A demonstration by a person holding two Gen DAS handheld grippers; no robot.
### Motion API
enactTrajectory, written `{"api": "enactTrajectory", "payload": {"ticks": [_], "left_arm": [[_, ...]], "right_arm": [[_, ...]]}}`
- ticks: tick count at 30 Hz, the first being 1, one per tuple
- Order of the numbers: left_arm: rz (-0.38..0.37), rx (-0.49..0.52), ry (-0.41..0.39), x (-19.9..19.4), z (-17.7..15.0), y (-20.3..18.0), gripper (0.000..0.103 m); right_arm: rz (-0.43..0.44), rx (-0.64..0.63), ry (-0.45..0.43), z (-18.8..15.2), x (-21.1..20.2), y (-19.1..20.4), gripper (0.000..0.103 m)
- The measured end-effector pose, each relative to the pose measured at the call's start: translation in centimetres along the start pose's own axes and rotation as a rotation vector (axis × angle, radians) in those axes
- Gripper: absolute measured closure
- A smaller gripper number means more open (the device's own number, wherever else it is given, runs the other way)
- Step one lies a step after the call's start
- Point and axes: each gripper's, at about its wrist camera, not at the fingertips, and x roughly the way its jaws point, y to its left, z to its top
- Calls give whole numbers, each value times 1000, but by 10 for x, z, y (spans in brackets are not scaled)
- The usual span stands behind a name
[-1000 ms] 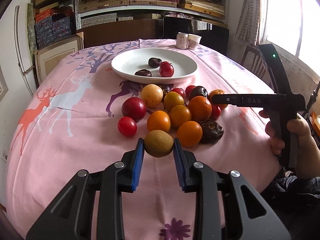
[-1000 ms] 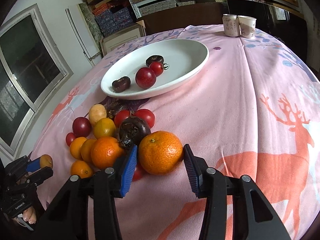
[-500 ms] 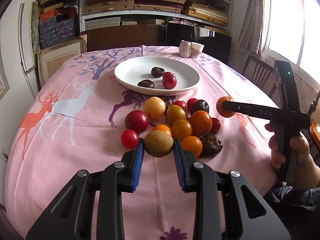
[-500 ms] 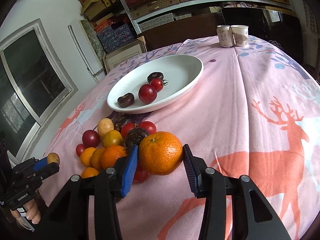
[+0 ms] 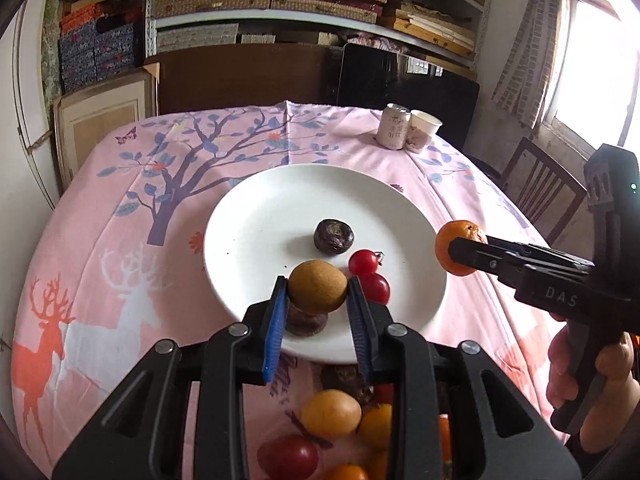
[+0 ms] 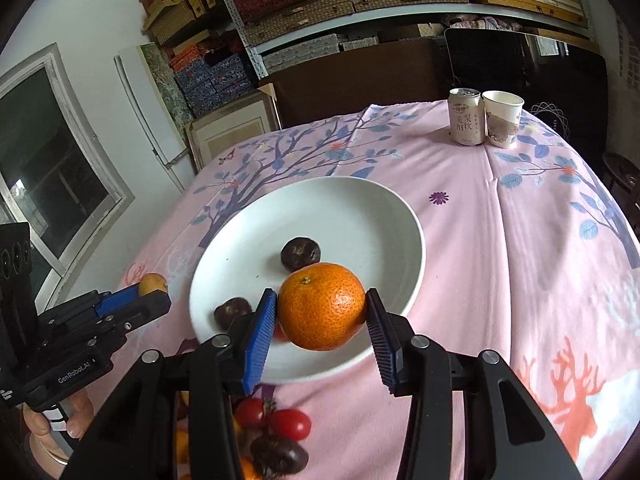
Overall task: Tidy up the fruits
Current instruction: 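Grasp a brown kiwi-like fruit with the left tool while the right tool carries a mandarin to the plate, then carry a red cherry tomato to the plate with the left tool while the right tool carries a red tomato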
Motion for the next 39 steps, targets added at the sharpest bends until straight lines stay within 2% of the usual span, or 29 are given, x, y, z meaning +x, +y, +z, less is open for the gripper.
{"api": "enactTrajectory", "payload": {"ticks": [4, 5, 7, 9, 13, 16, 21, 24, 27, 29, 31, 33, 39], "left_arm": [[41, -22, 66, 41, 10, 10, 73], [52, -30, 73, 46, 10, 12, 69], [71, -46, 62, 47, 9, 15, 48], [67, -44, 37, 37, 5, 15, 44], [56, -16, 15, 8, -14, 12, 43], [70, 32, 2, -21, -42, 8, 37], [102, 105, 22, -57, -102, 8, 35], [129, 137, 45, -67, -136, 10, 35], [140, 171, 75, -67, -158, 7, 36], [157, 185, 96, -60, -164, 4, 40], [141, 181, 117, -51, -164, 3, 56], [130, 168, 139, -43, -162, 5, 66], [117, 165, 120, -34, -154, 4, 75]], "right_arm": [[-19, 42, 52, 12, 29, -12, 55], [-22, 49, 53, 13, 31, -14, 55], [-37, 51, 33, 13, 28, -15, 53], [-42, 35, 14, 9, 17, -12, 52], [-26, 10, -16, -11, -12, -5, 50], [-9, -4, -39, -41, -35, -3, 43], [-11, -6, -31, -101, -49, -10, 43], [0, 30, -6, -124, -49, -17, 43], [18, 29, -40, -127, -56, -17, 41], [19, 23, -35, -127, -54, -15, 41], [22, 22, -46, -127, -54, -15, 41], [34, 21, -51, -128, -55, -14, 41], [61, 45, -60, -129, -58, -21, 41]]}}
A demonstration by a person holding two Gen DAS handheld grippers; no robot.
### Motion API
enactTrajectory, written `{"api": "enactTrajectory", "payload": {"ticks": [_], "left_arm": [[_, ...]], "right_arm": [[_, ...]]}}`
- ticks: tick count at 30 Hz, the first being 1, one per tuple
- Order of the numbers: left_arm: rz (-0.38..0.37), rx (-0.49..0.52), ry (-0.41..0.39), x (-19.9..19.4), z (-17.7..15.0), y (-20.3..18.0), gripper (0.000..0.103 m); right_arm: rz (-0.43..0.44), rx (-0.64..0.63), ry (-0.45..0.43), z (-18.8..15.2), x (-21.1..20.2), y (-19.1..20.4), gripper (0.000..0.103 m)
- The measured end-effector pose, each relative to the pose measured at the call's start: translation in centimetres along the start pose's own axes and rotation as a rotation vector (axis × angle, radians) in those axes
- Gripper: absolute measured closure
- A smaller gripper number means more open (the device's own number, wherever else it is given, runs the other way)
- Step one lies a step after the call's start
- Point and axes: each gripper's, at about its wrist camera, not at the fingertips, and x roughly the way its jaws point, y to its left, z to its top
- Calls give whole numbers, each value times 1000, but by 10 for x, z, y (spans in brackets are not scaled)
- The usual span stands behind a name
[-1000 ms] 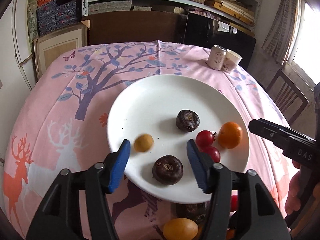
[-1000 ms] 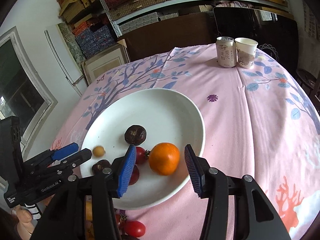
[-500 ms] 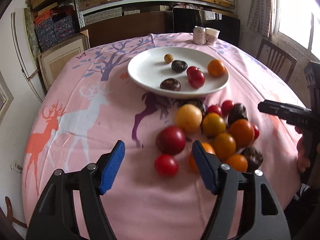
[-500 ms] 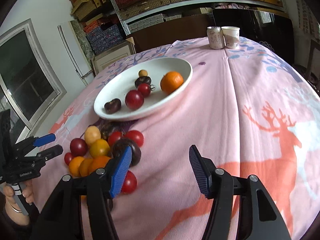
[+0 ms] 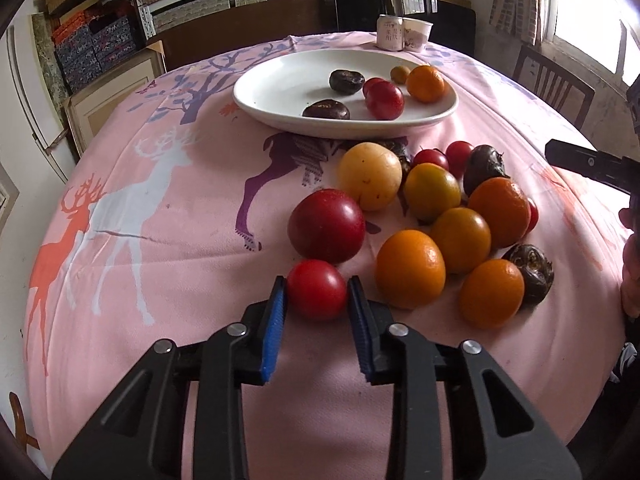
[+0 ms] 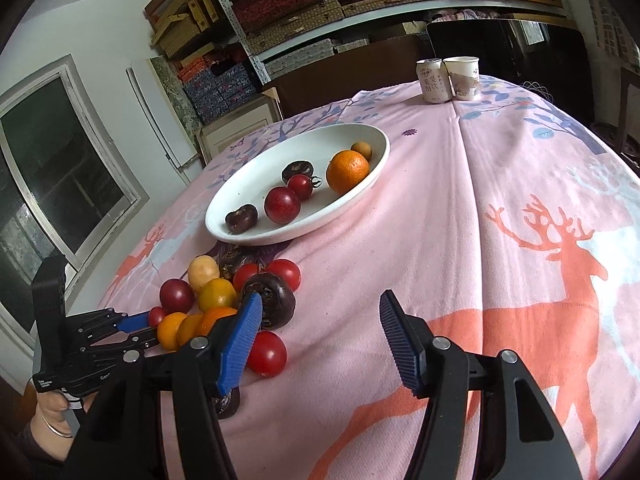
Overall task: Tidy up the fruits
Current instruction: 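Carry a red cherry tomato to the plate with the left tool while the right tool carries a red tomato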
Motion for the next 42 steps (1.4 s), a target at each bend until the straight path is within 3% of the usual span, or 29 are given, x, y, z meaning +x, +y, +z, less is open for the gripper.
{"api": "enactTrajectory", "payload": {"ticks": [7, 9, 11, 19, 22, 37, 42], "left_arm": [[-12, -25, -114, -17, -7, 3, 77], [-29, -43, -130, -21, -7, 7, 76], [-32, -52, -131, -22, -7, 8, 77], [-40, -53, -124, -21, -6, 7, 77], [-43, -68, -126, -20, -6, 10, 76], [-60, -98, -161, -30, -5, 15, 76], [-92, -85, -189, -41, 15, 9, 76]], "right_arm": [[19, -165, 73, -11, 7, 28, 41], [6, -233, 97, -16, 10, 39, 48], [6, -273, 135, -21, 14, 45, 59], [-4, -282, 217, -23, 28, 47, 60], [14, -274, 211, -24, 28, 47, 77], [117, -168, 100, -16, 3, 29, 77], [135, -125, 79, 8, -4, 25, 76]]}}
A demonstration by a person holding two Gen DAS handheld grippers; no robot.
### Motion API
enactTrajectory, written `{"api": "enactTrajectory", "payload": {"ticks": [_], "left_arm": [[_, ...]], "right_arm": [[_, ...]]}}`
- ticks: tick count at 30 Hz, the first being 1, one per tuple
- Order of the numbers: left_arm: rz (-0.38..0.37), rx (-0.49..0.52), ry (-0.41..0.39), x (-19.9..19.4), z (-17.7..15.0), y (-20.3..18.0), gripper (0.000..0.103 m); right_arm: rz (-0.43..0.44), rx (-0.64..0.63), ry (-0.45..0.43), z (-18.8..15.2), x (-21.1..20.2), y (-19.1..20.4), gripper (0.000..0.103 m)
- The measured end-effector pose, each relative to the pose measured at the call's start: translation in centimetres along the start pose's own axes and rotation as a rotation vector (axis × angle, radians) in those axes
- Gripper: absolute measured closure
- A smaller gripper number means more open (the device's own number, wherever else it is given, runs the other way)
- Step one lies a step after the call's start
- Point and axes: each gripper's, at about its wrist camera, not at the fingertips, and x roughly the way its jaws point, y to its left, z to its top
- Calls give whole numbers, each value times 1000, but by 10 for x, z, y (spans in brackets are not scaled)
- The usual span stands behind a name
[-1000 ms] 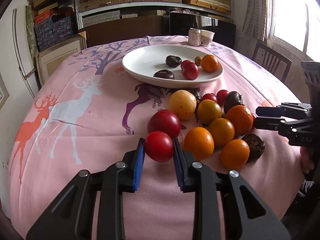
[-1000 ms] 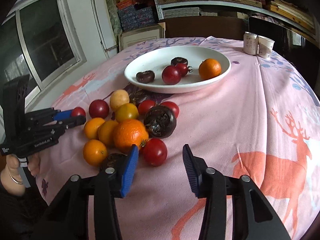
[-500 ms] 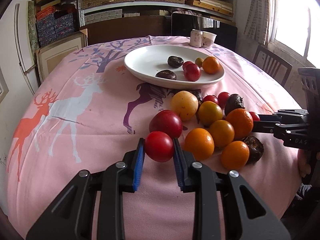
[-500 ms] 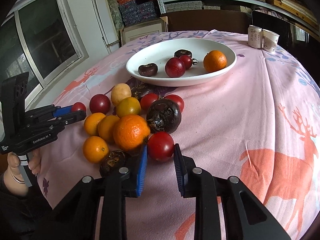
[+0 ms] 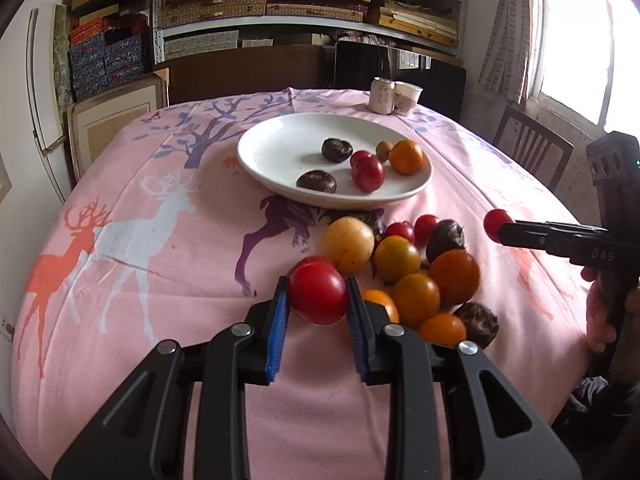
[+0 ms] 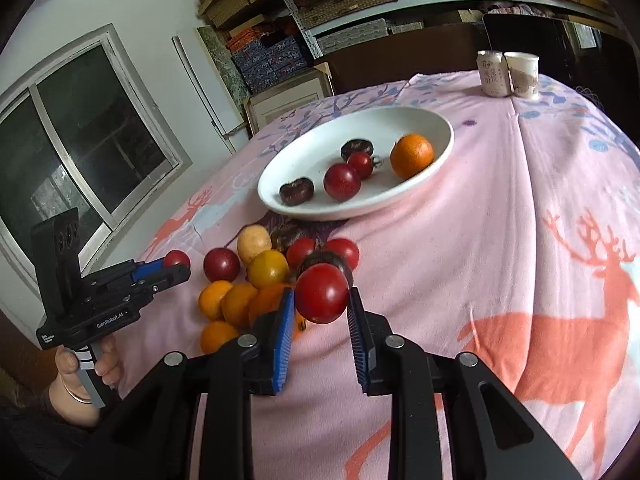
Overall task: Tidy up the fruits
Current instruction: 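Carry a red cherry tomato to the plate with the left tool while the right tool carries a red tomato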
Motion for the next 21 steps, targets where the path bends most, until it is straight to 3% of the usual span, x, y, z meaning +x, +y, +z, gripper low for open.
{"api": "enactTrajectory", "payload": {"ticks": [5, 14, 15, 18, 21], "left_arm": [[-15, -10, -24, 14, 48, -2, 76], [1, -91, 83, 109, 129, 18, 75], [-7, -110, 105, 120, 132, 22, 72], [-36, -202, 126, 133, 133, 38, 35], [-46, -203, 86, 117, 122, 41, 32]], "right_arm": [[-42, -41, -27, 55, 2, 8, 76], [-113, 66, 22, 117, 71, -15, 74], [-116, 79, 34, 120, 78, -19, 74], [-129, 125, 29, 123, 81, -27, 63], [-133, 114, -14, 114, 63, -25, 62]]}}
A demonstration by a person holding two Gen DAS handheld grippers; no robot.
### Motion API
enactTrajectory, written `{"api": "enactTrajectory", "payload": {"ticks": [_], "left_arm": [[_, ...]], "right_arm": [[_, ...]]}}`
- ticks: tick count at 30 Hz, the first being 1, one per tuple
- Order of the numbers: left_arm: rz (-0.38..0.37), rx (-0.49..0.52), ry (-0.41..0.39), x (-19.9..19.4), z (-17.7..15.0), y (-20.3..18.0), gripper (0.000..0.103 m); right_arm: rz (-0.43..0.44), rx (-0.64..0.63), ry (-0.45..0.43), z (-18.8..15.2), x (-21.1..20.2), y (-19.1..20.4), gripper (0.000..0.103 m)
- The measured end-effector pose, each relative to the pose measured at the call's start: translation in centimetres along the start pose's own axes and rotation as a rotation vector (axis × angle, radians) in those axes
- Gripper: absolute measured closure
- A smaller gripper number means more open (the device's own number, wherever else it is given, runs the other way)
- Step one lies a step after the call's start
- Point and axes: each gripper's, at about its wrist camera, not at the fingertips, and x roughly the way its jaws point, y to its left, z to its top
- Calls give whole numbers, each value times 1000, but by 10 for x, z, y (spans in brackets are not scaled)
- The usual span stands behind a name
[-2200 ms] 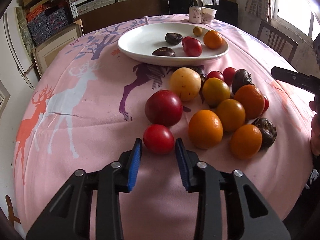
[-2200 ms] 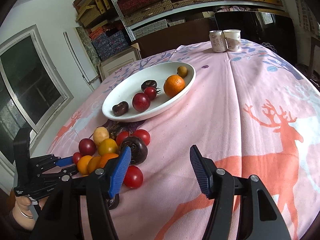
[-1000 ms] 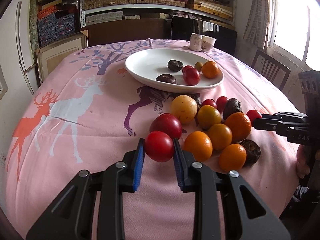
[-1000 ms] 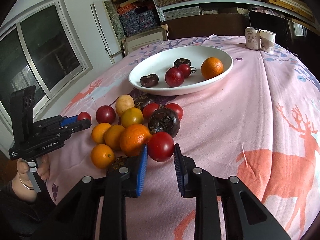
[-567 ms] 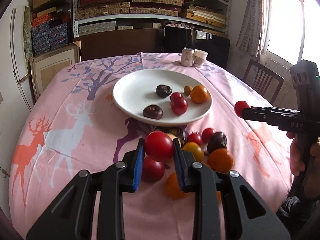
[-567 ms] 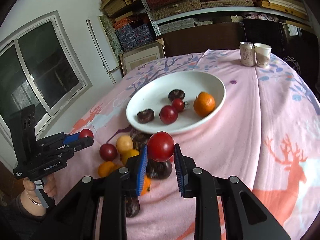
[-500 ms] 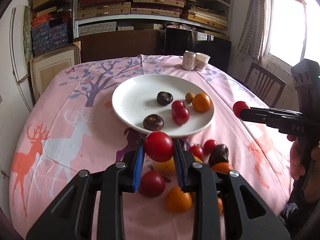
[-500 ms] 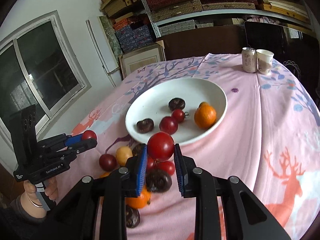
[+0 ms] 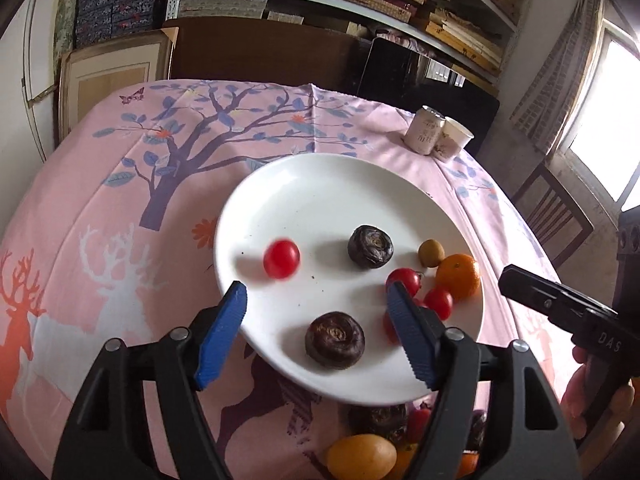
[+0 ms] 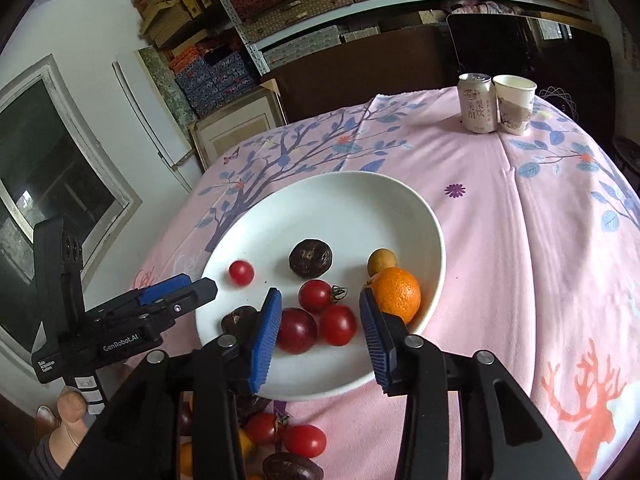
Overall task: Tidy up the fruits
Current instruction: 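Carry a red cherry tomato to the plate with the left tool while the right tool carries a red tomato, then carry a large red tomato to the plate with the left tool while the right tool carries a dark tomato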
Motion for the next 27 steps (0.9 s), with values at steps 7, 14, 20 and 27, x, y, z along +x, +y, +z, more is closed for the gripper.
{"api": "enactTrajectory", "payload": {"ticks": [7, 14, 20, 27], "left_arm": [[81, 150, 25, -33, -66, 0, 31], [92, 204, 8, -63, -109, 9, 25], [103, 248, -2, -74, -126, -3, 25], [85, 199, 35, -63, -122, 0, 33]], "right_arm": [[38, -9, 12, -66, -39, -8, 50], [74, -117, 30, -132, -58, 5, 50], [104, -75, -8, -131, -65, -3, 47], [125, -70, -19, -132, -66, -6, 47]]}}
